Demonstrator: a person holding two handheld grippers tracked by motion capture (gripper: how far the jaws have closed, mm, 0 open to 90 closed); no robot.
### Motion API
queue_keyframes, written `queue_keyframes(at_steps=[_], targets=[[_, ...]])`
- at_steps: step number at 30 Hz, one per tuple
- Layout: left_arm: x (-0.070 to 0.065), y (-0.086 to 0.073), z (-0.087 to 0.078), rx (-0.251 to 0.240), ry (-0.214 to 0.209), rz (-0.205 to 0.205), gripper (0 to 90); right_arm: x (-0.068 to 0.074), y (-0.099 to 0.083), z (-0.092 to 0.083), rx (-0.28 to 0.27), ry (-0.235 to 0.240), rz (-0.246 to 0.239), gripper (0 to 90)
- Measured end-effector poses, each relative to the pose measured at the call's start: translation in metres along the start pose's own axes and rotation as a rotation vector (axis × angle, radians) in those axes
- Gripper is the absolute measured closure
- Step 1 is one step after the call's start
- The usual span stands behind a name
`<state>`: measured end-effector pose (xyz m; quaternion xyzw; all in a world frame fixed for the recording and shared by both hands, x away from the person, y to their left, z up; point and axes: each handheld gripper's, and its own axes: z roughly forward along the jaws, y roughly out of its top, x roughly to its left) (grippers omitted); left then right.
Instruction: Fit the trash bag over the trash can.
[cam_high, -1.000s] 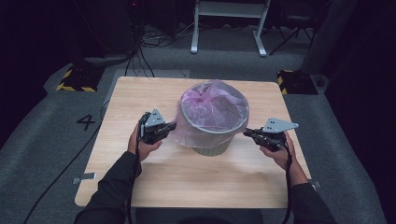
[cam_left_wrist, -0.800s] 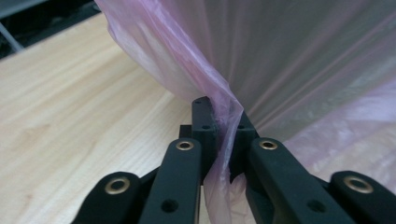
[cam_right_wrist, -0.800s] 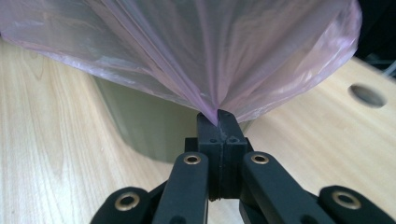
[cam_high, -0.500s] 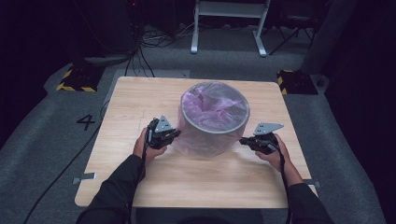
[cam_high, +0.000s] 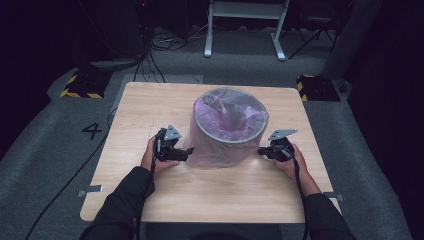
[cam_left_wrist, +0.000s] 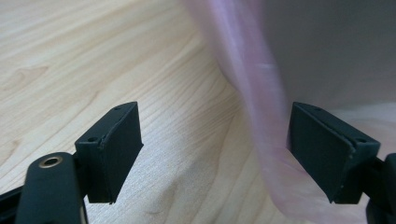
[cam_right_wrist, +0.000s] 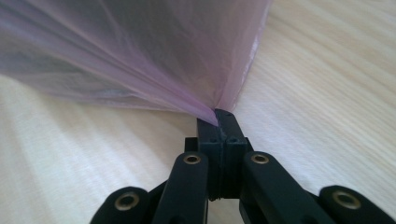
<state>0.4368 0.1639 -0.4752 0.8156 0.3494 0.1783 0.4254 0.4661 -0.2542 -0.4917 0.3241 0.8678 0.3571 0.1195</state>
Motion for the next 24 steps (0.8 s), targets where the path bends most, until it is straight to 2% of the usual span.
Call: queue_keyframes(at_steps=[3,5,6,7,8,11,14,16,17,18,19,20,24], targets=[[-0.003,0.008,-0.017,-0.086,0.002,-0.011,18.4,-0.004,-0.002,-0.002,-0.021,-0.016,0.021,90.0],[-0.007,0.014,-0.029,-0.135,0.002,0.006,18.4,-0.006,-0.002,-0.004,-0.034,-0.018,0.03,90.0],[-0.01,0.017,-0.035,-0.152,0.011,0.022,18.8,-0.006,-0.002,-0.005,-0.041,-0.021,0.033,90.0],[-0.012,0.019,-0.039,-0.156,0.006,0.035,18.9,-0.006,-0.002,-0.007,-0.058,-0.015,0.034,84.3],[-0.014,0.019,-0.042,-0.153,0.009,0.047,18.9,-0.006,-0.002,-0.007,-0.058,-0.015,0.034,84.3],[-0.019,0.014,-0.045,-0.101,0.003,0.08,17.4,-0.008,-0.003,-0.012,-0.078,-0.014,0.054,62.9],[-0.021,0.001,-0.047,-0.054,0.002,0.101,16.7,-0.01,-0.006,-0.021,-0.061,0.023,0.068,43.1],[-0.02,-0.008,-0.047,-0.023,-0.006,0.094,16.7,-0.011,-0.009,-0.027,-0.053,0.043,0.074,35.1],[-0.02,-0.014,-0.047,0.001,-0.012,0.089,16.7,-0.011,-0.011,-0.031,-0.059,0.037,0.072,31.0],[-0.019,-0.017,-0.047,0.015,-0.007,0.092,16.7,-0.011,-0.014,-0.037,-0.08,0.028,0.069,27.7],[-0.019,-0.026,-0.048,0.056,-0.004,0.094,16.7,-0.012,-0.017,-0.045,-0.103,0.038,0.08,22.6],[-0.019,-0.026,-0.048,0.056,-0.004,0.094,16.7,-0.012,-0.017,-0.045,-0.103,0.038,0.08,22.6],[-0.021,-0.041,-0.05,0.112,-0.013,0.097,16.7,-0.009,-0.018,-0.066,-0.159,0.009,0.071,21.4]])
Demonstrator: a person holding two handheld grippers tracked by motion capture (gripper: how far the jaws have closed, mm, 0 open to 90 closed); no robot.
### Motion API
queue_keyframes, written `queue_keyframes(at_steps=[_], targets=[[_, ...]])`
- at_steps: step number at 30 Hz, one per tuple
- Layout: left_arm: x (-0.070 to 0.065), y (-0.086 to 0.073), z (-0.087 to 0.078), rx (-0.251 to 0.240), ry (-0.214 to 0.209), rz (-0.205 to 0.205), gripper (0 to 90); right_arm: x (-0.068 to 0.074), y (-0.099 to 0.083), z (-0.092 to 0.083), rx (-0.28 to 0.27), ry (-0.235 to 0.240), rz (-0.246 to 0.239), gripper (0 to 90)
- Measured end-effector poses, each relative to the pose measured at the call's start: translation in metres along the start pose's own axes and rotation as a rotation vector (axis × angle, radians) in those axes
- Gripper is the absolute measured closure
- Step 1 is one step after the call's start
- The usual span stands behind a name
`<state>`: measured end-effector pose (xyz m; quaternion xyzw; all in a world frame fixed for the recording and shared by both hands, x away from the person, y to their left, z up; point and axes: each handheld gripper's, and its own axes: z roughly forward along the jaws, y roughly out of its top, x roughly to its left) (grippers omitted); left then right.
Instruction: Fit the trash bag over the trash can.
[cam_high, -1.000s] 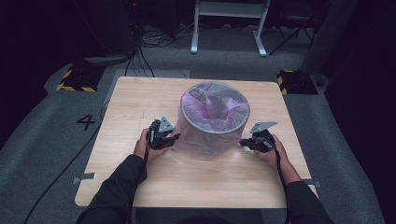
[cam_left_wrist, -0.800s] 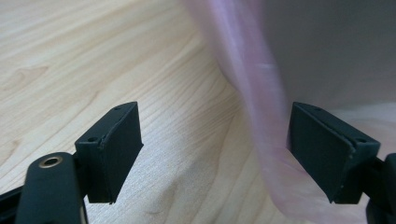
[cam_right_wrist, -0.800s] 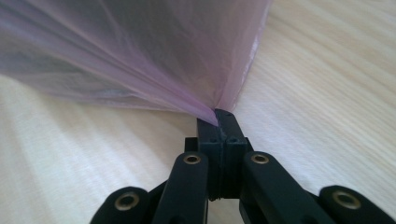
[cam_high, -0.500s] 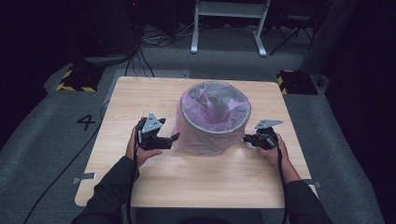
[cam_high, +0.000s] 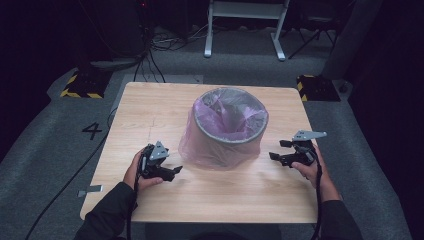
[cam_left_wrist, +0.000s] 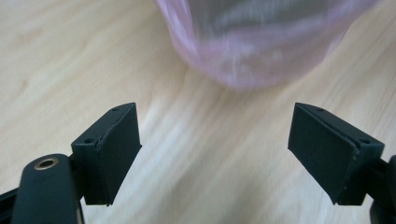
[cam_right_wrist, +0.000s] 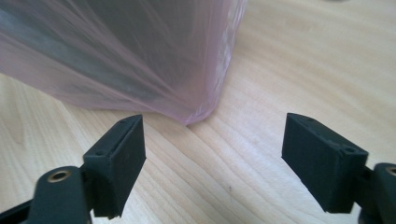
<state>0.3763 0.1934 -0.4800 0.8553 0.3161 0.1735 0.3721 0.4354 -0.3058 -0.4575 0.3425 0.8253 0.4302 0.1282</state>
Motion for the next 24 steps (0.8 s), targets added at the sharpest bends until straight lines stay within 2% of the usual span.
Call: queue_keyframes(at_steps=[2,3,9,11,15,18,22,24], targets=[[-0.001,-0.006,0.0,0.011,0.006,-0.001,16.7,0.003,0.004,-0.01,-0.036,-0.003,-0.008,22.1],[-0.001,-0.008,0.0,0.019,0.001,-0.01,17.0,0.007,0.01,-0.019,-0.061,-0.018,-0.03,22.2],[0.0,-0.017,0.0,0.042,-0.002,-0.025,17.2,0.018,0.025,-0.036,-0.12,-0.041,-0.06,21.5],[0.0,-0.02,0.001,0.046,-0.003,-0.031,17.1,0.025,0.037,-0.042,-0.132,-0.062,-0.091,20.7],[-0.001,-0.024,0.003,0.062,0.026,-0.018,16.6,0.032,0.051,-0.047,-0.156,-0.068,-0.111,20.6],[0.0,-0.025,0.003,0.061,0.029,-0.022,16.1,0.036,0.065,-0.05,-0.185,-0.051,-0.129,20.6],[0.005,-0.029,0.004,0.045,-0.004,-0.063,15.5,0.045,0.083,-0.052,-0.185,-0.066,-0.169,20.6],[0.006,-0.029,0.004,0.049,-0.011,-0.07,15.5,0.05,0.092,-0.053,-0.193,-0.067,-0.19,20.6]])
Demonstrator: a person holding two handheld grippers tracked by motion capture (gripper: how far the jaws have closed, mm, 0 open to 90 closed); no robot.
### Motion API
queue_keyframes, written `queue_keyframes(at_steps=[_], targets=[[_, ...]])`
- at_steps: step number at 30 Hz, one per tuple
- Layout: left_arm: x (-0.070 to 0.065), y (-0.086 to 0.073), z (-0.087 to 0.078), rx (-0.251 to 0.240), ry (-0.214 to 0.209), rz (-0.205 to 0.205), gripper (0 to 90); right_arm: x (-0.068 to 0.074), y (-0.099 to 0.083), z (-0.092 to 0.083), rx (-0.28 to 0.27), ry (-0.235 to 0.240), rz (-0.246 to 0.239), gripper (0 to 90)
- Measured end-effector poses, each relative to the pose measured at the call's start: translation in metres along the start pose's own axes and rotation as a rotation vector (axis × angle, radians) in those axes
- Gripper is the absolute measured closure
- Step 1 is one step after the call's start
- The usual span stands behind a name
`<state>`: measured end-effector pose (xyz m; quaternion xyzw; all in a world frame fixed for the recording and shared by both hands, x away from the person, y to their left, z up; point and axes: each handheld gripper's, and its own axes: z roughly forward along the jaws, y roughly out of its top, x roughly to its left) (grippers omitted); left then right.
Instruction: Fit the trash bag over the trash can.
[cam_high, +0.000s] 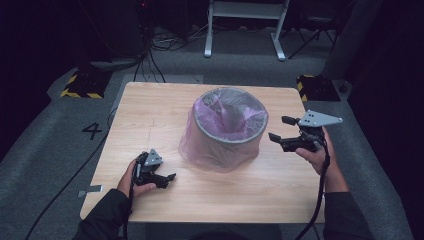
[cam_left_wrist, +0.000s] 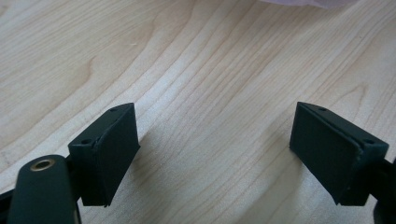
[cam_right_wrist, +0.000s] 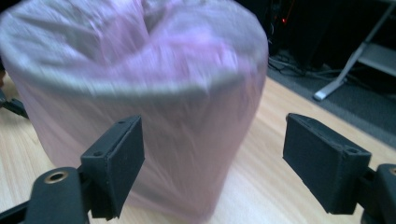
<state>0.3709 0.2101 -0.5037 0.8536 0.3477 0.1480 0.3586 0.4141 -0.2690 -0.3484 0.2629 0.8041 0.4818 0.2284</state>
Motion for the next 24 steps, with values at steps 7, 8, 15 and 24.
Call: queue_keyframes(at_steps=[7,8,15,24], targets=[[0.002,0.0,0.0,0.006,-0.008,-0.005,14.9,0.006,0.024,0.006,-0.012,-0.006,-0.041,20.6],[0.002,0.0,0.001,0.006,-0.008,-0.005,14.9,0.007,0.027,0.006,-0.011,-0.008,-0.047,20.6],[0.002,0.0,0.001,0.005,-0.007,-0.007,14.6,0.013,0.046,0.015,-0.01,-0.007,-0.074,20.6],[0.002,0.0,0.001,0.005,-0.009,-0.011,14.3,0.02,0.073,0.034,0.005,0.009,-0.115,21.0]])
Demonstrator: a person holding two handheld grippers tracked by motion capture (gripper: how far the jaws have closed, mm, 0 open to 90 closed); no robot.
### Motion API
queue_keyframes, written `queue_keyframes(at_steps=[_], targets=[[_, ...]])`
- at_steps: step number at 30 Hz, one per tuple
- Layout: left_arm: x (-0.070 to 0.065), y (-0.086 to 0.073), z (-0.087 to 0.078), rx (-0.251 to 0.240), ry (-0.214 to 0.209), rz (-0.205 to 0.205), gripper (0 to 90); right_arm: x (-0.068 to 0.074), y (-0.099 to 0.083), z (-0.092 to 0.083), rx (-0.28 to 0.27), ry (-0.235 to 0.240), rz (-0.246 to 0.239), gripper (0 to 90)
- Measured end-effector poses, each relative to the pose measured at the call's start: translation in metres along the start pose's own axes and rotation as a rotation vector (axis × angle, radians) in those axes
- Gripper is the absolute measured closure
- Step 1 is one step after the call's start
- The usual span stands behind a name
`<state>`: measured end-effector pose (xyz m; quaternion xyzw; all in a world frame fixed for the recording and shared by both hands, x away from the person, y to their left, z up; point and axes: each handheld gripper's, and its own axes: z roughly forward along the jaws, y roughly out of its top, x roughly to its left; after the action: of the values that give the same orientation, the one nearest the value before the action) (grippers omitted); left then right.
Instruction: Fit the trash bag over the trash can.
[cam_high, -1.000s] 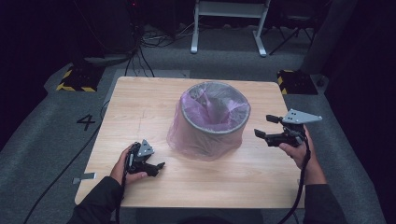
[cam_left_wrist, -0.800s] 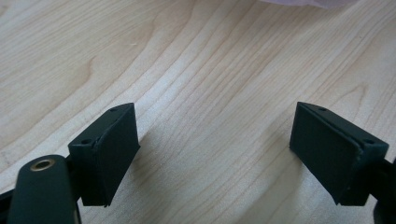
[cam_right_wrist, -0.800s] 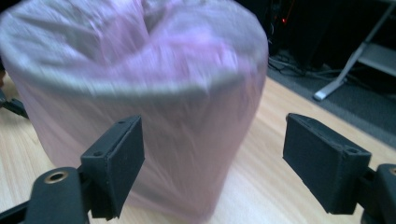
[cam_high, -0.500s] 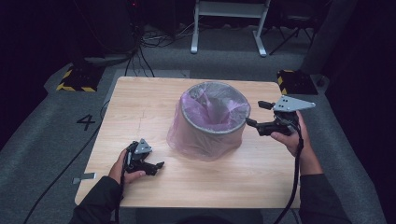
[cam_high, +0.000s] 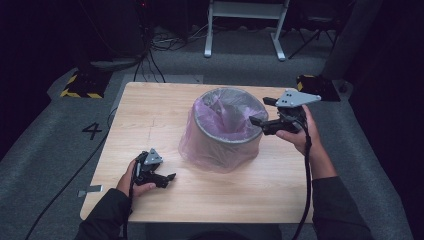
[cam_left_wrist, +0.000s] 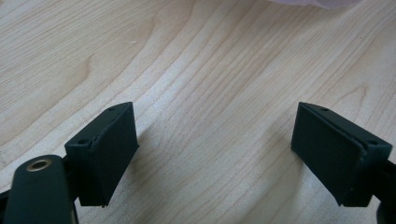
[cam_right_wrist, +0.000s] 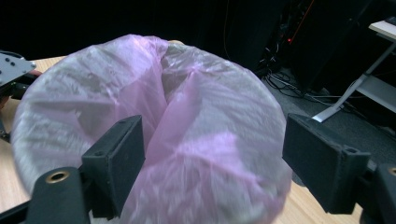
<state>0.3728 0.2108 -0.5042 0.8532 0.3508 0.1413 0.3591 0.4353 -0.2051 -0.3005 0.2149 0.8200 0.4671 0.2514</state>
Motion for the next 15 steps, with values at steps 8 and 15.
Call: queue_keyframes(at_steps=[8,15], targets=[[0.0,0.0,0.0,0.002,0.0,0.001,14.3,0.0,0.019,0.032,0.061,0.02,-0.021,22.3],[0.0,0.0,0.0,0.002,0.0,0.0,14.3,-0.001,0.023,0.06,0.161,0.061,-0.069,23.1]])
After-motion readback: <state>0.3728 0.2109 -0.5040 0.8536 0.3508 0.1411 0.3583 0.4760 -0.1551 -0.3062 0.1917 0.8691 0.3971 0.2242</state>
